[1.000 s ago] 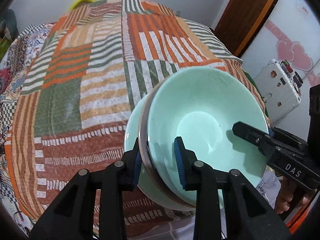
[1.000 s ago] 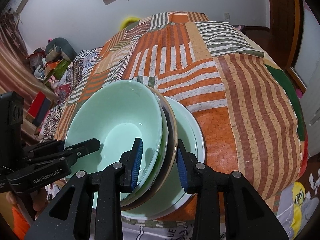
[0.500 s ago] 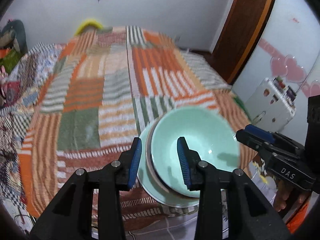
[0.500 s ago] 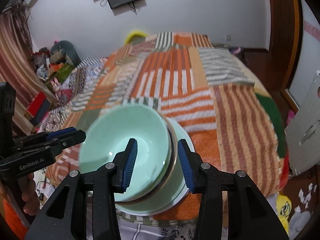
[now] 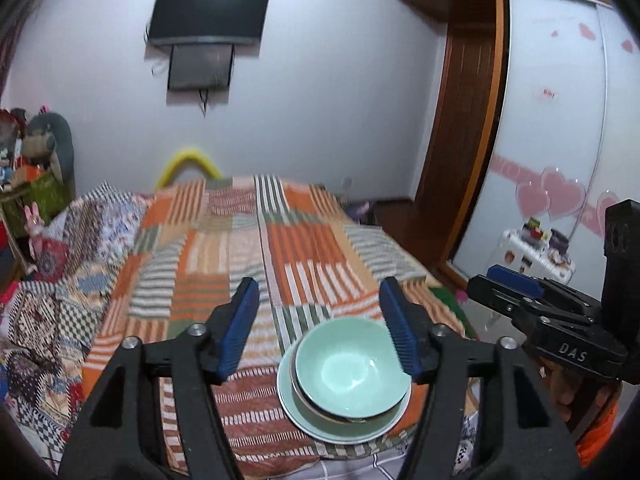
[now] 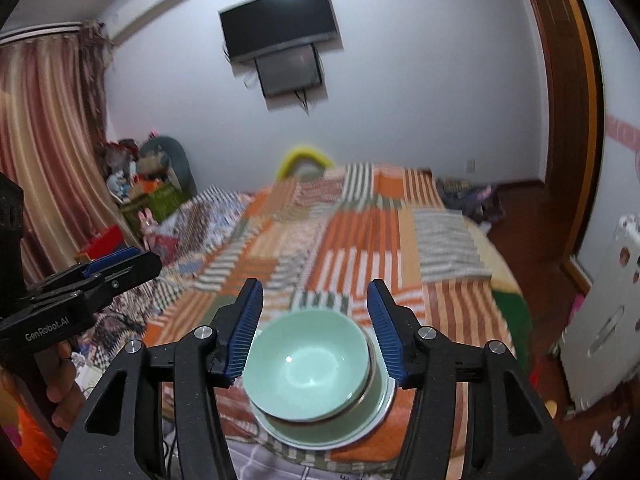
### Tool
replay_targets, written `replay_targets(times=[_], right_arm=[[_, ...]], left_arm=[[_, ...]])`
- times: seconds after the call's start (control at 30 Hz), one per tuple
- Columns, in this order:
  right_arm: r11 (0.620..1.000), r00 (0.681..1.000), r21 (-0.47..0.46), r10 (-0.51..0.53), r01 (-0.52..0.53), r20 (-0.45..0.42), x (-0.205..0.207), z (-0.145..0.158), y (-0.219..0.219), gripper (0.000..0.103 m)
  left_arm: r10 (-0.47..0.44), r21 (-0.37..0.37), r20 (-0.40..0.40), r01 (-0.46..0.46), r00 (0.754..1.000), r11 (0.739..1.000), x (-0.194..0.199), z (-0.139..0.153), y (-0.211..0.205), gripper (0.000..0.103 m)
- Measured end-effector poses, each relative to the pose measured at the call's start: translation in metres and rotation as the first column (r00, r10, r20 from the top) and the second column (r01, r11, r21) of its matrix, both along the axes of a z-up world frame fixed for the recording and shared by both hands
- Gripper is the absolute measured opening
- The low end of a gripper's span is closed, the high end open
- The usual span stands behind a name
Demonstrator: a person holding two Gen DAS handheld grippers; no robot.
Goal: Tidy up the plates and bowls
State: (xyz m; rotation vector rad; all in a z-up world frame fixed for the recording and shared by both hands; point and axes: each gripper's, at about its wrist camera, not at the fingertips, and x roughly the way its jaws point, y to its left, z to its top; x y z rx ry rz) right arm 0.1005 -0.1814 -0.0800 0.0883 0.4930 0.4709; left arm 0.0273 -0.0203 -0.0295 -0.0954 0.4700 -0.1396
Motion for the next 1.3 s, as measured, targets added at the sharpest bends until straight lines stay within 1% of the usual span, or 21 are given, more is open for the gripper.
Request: replay_targets(times=[0.07, 0.13, 0.17, 0.2, 0.27, 0.3, 0.37, 0.47, 0.6, 0.67, 0.73, 1.3], right_arm=[[1.0, 0.999, 0.008, 0.004, -0.005, 0.033, -0.008, 0.008, -0.001, 0.053], [1.0, 0.998, 0.018, 0.005, -0.006, 0.064, -0.014, 0.015, -0.003, 0.055], [1.0, 0.997, 0.021, 0.003, -0.004, 0.078, -0.016, 0.017, -0.003, 0.056], [1.0, 0.996, 0.024, -0.001, -0.001, 0.093, -0.019, 0.019, -0.004, 0.059], [1.0, 0.993, 0.028, -0.009, 0.006, 0.121, -0.022, 0.021, -0.004, 0.067], [1.0, 0.991, 0.029, -0.012, 0.008, 0.132, -0.024, 0.022, -0.005, 0.069], [0.999, 0.988, 0.034, -0.011, 0.006, 0.152, -0.028, 0.025, -0.005, 0.076], [0.999, 0.985, 0.035, -0.011, 0.005, 0.171, -0.03, 0.027, -0.005, 0.082], [0.999, 0.984, 0.036, -0.012, 0.005, 0.18, -0.03, 0.028, -0.003, 0.088], [0.999, 0.983, 0.044, -0.017, 0.009, 0.181, -0.03, 0.027, -0.004, 0.094], [0.998, 0.982, 0.053, -0.023, 0.013, 0.187, -0.032, 0.026, -0.006, 0.099], [0.998, 0.979, 0.053, -0.028, 0.018, 0.201, -0.039, 0.025, -0.007, 0.101]], left_arm=[[0.0, -0.004, 0.032, 0.0, 0.999, 1.0, -0.009, 0.008, 0.0, 0.066], [-0.005, -0.005, 0.058, 0.005, 0.998, 1.0, -0.017, 0.014, 0.0, 0.07], [-0.003, -0.002, 0.071, 0.003, 0.997, 1.0, -0.021, 0.016, -0.001, 0.074], [0.0, 0.003, 0.087, 0.0, 0.996, 1.0, -0.024, 0.019, -0.002, 0.08], [0.006, 0.016, 0.123, -0.008, 0.992, 1.0, -0.032, 0.023, -0.004, 0.088], [0.007, 0.019, 0.134, -0.01, 0.991, 1.0, -0.035, 0.024, -0.005, 0.09], [0.013, 0.03, 0.154, -0.018, 0.988, 0.999, -0.04, 0.026, -0.008, 0.093], [0.016, 0.031, 0.166, -0.022, 0.986, 0.999, -0.042, 0.027, -0.009, 0.099], [0.017, 0.029, 0.172, -0.022, 0.985, 0.999, -0.043, 0.026, -0.008, 0.101], [0.017, 0.033, 0.171, -0.023, 0.985, 0.999, -0.043, 0.025, -0.008, 0.101], [0.014, 0.033, 0.169, -0.02, 0.986, 0.999, -0.043, 0.023, -0.008, 0.101], [0.013, 0.031, 0.166, -0.019, 0.986, 0.999, -0.042, 0.019, -0.008, 0.102]])
